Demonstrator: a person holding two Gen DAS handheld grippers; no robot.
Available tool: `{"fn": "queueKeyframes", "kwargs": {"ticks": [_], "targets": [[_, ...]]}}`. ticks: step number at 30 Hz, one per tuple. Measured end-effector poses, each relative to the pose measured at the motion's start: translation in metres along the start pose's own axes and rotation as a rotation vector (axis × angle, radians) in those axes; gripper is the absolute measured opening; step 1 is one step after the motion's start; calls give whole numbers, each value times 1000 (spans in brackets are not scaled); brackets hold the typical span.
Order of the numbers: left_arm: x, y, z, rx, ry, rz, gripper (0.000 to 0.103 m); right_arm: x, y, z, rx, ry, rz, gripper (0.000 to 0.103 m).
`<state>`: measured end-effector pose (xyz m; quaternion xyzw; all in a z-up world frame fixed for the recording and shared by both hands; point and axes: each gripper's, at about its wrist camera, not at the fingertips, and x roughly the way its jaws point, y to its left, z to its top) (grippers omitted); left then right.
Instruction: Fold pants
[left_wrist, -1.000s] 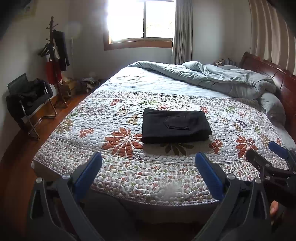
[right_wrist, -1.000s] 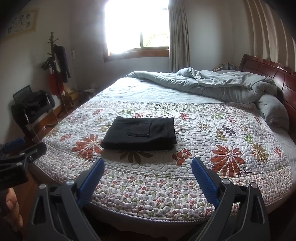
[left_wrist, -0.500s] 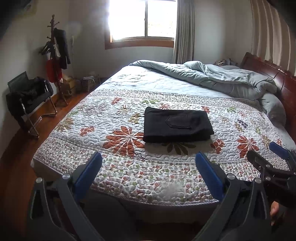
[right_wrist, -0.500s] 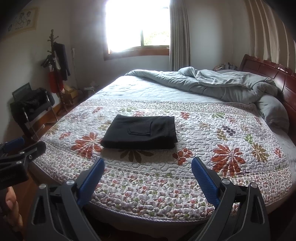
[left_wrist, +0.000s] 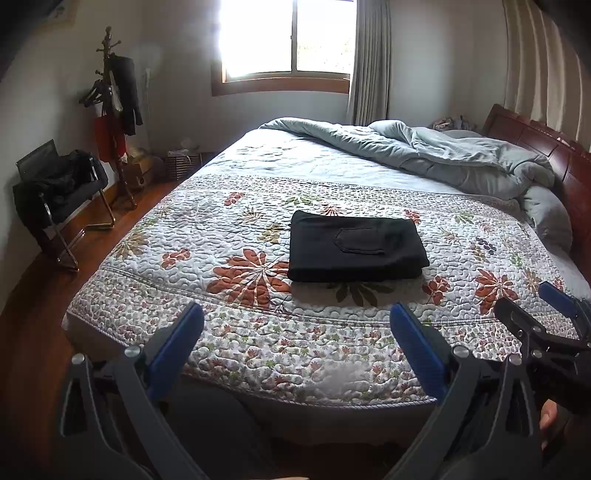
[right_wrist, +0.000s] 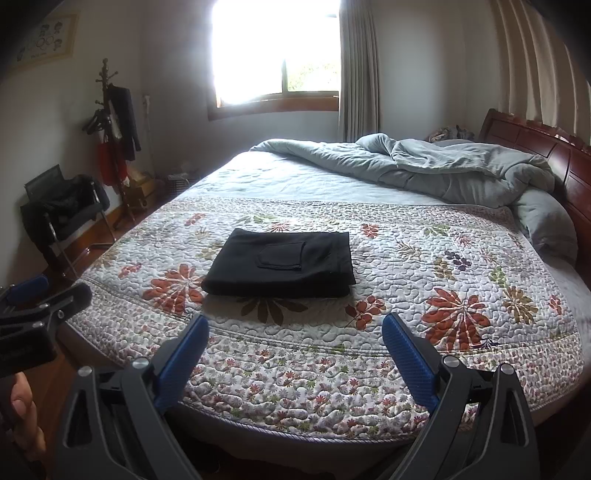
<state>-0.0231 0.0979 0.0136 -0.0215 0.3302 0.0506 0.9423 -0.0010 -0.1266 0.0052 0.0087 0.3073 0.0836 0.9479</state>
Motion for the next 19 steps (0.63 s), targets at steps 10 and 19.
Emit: {"fn": "queueKeyframes", "kwargs": {"ticks": [10, 19], "targets": [[-3, -2, 0, 3, 0, 14, 100, -2, -2, 0, 6, -5, 0, 95], [-3, -2, 0, 0, 8, 21, 100, -4, -2, 0, 3, -8, -2, 95]]}}
